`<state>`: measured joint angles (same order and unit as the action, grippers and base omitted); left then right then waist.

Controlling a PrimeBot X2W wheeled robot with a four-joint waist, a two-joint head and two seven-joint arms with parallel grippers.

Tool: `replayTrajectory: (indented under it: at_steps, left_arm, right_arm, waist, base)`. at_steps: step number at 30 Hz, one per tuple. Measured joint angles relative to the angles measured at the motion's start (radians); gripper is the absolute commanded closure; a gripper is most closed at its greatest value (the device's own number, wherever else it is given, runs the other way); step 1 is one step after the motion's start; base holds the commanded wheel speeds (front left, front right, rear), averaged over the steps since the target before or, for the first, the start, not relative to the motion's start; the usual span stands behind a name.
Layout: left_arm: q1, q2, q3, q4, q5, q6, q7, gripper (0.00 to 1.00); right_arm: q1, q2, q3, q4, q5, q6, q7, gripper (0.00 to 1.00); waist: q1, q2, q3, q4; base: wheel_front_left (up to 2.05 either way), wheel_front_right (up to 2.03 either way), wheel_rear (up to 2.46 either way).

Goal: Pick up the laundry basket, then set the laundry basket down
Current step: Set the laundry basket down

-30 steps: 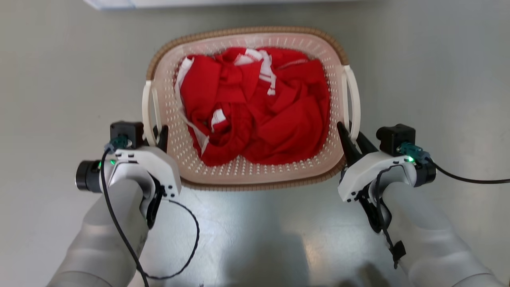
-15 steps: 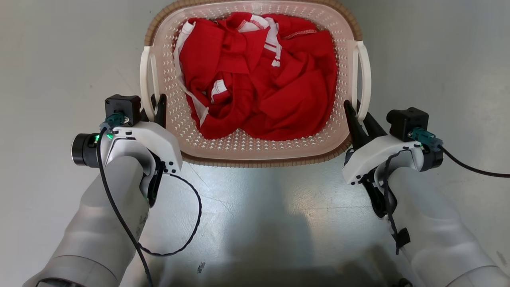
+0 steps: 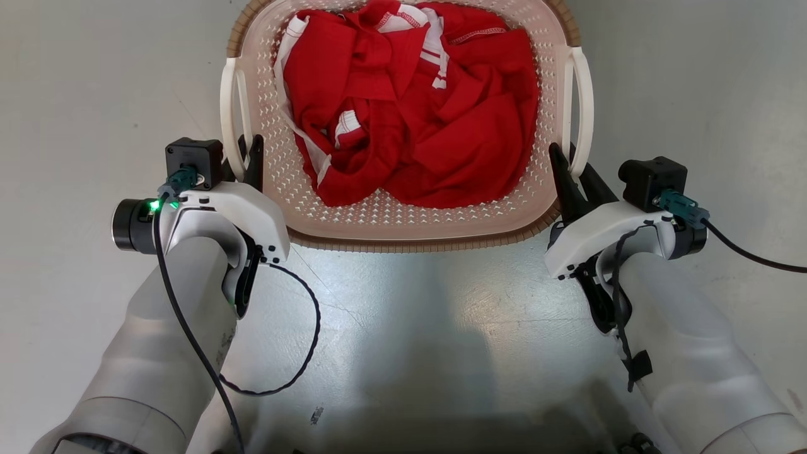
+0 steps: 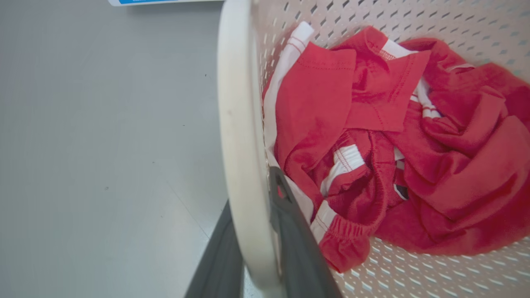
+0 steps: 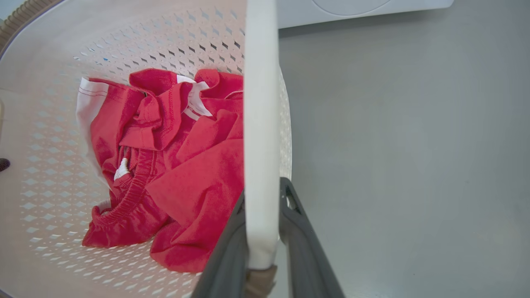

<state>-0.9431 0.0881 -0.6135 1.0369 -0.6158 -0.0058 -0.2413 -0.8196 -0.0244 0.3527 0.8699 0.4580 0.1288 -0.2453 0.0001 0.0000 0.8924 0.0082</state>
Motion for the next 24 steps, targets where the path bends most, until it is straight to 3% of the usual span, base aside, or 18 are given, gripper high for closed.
replayTrajectory:
  at_steps: [24]
  left_arm:
    - [-0.013, 0.0, -0.016, 0.011, 0.0, 0.0, -0.006, 1.0]
  right_arm:
    - [0.0, -0.006, 0.025, -0.004, 0.034, 0.0, 0.0, 0.97]
  waist:
    - [0.0, 0.0, 0.01, -0.011]
  base:
    - [0.0, 0.0, 0.0]
